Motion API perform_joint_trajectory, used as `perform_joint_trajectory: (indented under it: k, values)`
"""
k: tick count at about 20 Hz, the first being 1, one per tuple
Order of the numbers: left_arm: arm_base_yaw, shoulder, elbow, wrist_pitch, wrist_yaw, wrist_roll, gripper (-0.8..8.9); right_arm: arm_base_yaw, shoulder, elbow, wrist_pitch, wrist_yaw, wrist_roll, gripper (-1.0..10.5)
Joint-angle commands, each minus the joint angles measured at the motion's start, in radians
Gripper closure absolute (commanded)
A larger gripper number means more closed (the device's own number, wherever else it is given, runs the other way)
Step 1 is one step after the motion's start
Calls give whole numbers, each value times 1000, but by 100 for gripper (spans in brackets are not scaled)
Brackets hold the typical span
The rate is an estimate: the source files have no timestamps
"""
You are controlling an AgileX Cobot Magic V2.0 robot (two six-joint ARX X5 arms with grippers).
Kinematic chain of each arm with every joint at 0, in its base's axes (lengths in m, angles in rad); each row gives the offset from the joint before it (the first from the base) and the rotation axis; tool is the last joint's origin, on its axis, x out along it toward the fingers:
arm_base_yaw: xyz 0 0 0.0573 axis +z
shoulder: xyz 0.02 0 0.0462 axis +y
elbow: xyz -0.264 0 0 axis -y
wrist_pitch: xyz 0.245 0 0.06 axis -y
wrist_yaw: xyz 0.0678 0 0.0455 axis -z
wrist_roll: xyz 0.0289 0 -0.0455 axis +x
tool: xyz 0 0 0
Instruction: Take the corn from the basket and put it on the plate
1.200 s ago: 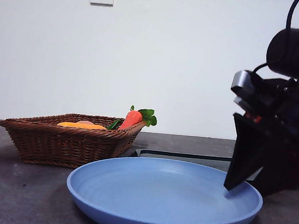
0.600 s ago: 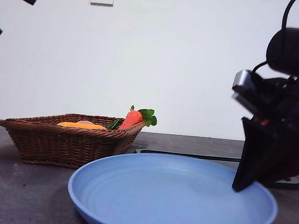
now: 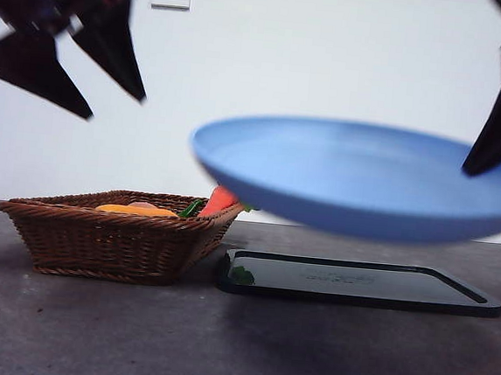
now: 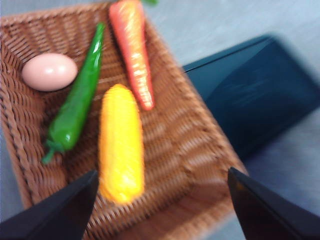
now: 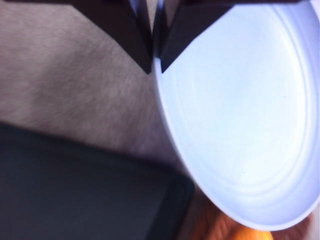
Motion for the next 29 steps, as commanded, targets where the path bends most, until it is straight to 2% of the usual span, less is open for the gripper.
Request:
perform_joint_trajectory:
  k: [1, 7, 11, 17, 23, 29]
  values:
    - [-13, 126, 90, -7, -37, 50, 410, -19, -54, 20, -14, -6, 17, 945]
    - [-30, 377, 244, -57, -80, 74, 410, -55, -104, 20, -42, -6, 18, 945]
    - [-45, 458, 263, -71, -126, 84, 410, -58, -104, 20, -42, -5, 17, 945]
    - [-59, 515, 263, -70, -127, 90, 413, -58, -104, 20, -42, 13, 13, 945]
    - [-61, 532, 266, -100, -127, 84, 570, -58, -103, 20, -40, 23, 13, 945]
    - [-60, 502, 287, -130, -126, 48, 584, -58, -101, 20, -40, 29, 17, 945]
